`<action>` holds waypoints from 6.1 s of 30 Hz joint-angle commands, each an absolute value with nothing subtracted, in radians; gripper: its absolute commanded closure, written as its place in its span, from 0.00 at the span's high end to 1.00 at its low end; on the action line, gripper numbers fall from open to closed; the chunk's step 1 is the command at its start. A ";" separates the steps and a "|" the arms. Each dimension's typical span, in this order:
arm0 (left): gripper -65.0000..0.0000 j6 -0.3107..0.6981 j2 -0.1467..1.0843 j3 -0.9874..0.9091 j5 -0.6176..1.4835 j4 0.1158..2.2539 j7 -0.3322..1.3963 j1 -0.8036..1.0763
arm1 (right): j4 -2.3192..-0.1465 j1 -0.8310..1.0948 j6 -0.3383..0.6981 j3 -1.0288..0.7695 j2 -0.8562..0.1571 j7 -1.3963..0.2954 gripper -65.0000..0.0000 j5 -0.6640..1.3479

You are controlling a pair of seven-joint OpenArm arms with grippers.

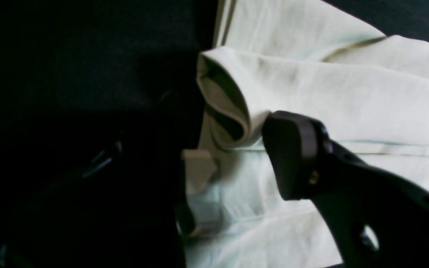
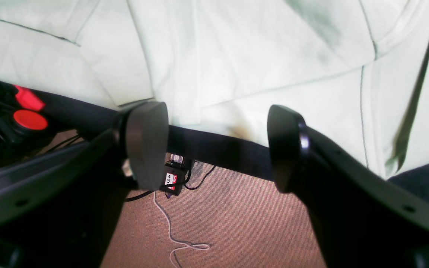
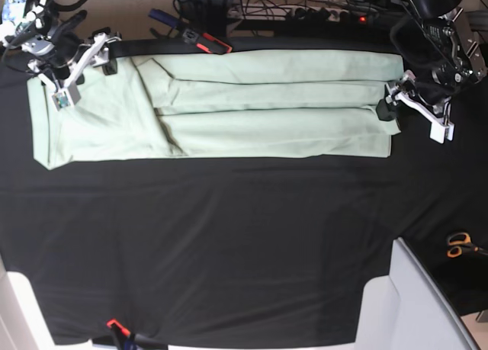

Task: Fold the T-shirt properly
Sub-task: 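Carry the shirt end with the left gripper toward the right gripper, then lower the folded end onto the shirt, open the left gripper and withdraw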

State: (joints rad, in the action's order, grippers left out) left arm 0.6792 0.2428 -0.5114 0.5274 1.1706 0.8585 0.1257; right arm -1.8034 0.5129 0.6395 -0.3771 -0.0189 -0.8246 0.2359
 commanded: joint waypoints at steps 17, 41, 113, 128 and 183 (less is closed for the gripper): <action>0.26 0.680 0.239 -0.461 0.529 1.144 0.874 0.140 | -1.822 0.506 0.645 -0.378 -0.025 -0.809 0.61 0.249; 0.00 0.463 0.119 -0.255 0.249 1.644 0.880 0.272 | -1.822 0.504 0.645 -0.378 -0.025 -0.809 0.61 0.249; 0.00 0.437 -0.157 0.452 -0.079 1.655 1.047 0.151 | -1.819 0.504 0.645 -0.380 -0.005 -0.809 0.61 0.249; 0.00 0.438 -0.157 0.515 -0.077 1.623 1.047 0.125 | -1.821 0.506 0.645 -0.380 -0.005 -0.809 0.61 0.249; 0.37 0.437 -0.157 0.529 0.199 1.577 1.049 0.007 | -1.821 0.506 0.645 -0.380 -0.005 -0.809 0.61 0.249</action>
